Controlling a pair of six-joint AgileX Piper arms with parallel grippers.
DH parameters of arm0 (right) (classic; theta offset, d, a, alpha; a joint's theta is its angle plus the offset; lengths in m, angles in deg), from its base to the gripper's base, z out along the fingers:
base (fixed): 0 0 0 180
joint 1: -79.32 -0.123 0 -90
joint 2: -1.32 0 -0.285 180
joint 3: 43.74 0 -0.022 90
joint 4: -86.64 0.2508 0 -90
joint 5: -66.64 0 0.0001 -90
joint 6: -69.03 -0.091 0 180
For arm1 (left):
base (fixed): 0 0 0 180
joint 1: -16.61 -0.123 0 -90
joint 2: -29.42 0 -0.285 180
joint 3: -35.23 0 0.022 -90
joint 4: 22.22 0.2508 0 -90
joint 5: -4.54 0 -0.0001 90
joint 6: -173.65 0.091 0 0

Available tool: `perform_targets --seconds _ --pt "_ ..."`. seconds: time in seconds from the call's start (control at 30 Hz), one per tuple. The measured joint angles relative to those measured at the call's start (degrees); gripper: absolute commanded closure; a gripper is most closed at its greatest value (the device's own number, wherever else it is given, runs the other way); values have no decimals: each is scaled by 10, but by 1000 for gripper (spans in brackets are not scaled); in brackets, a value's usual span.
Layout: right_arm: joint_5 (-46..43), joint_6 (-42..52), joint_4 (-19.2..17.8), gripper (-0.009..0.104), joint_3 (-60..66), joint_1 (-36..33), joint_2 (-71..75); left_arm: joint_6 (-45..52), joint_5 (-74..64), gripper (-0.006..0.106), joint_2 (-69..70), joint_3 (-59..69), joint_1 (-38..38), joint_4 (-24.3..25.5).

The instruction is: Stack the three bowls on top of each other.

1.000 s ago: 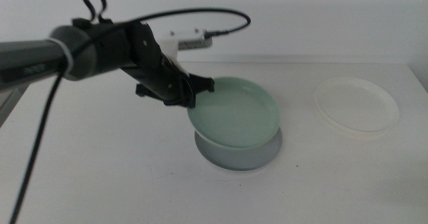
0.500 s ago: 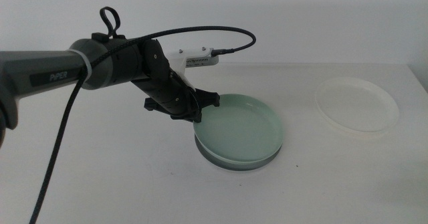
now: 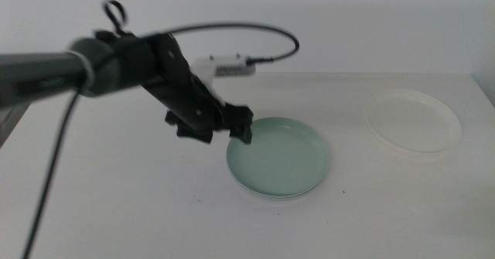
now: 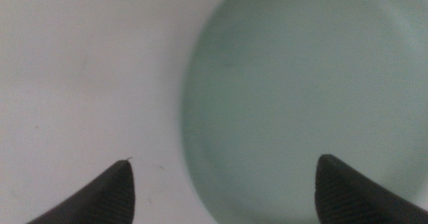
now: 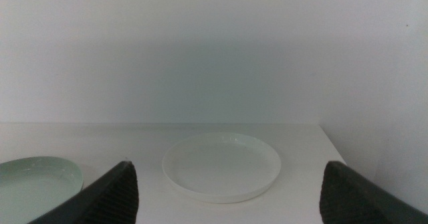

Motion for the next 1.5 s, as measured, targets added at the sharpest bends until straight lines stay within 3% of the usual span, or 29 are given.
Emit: perform_targets --seconds 0.2,0.37,0.6,0.77,0.9,1.5 --pt "0 0 0 2 0 0 0 169 -62 7 117 0 -38 -95" --pt "0 0 0 2 0 0 0 256 -88 7 264 24 -43 -122" --pt "0 0 0 2 0 0 0 269 -96 7 444 94 -43 -106" --pt "0 0 0 2 0 0 0 218 -96 7 550 142 -43 -49" --pt "0 0 0 2 0 0 0 206 -96 7 610 162 -43 -37" --pt "0 0 0 2 0 0 0 199 -81 7 631 166 -43 -28"
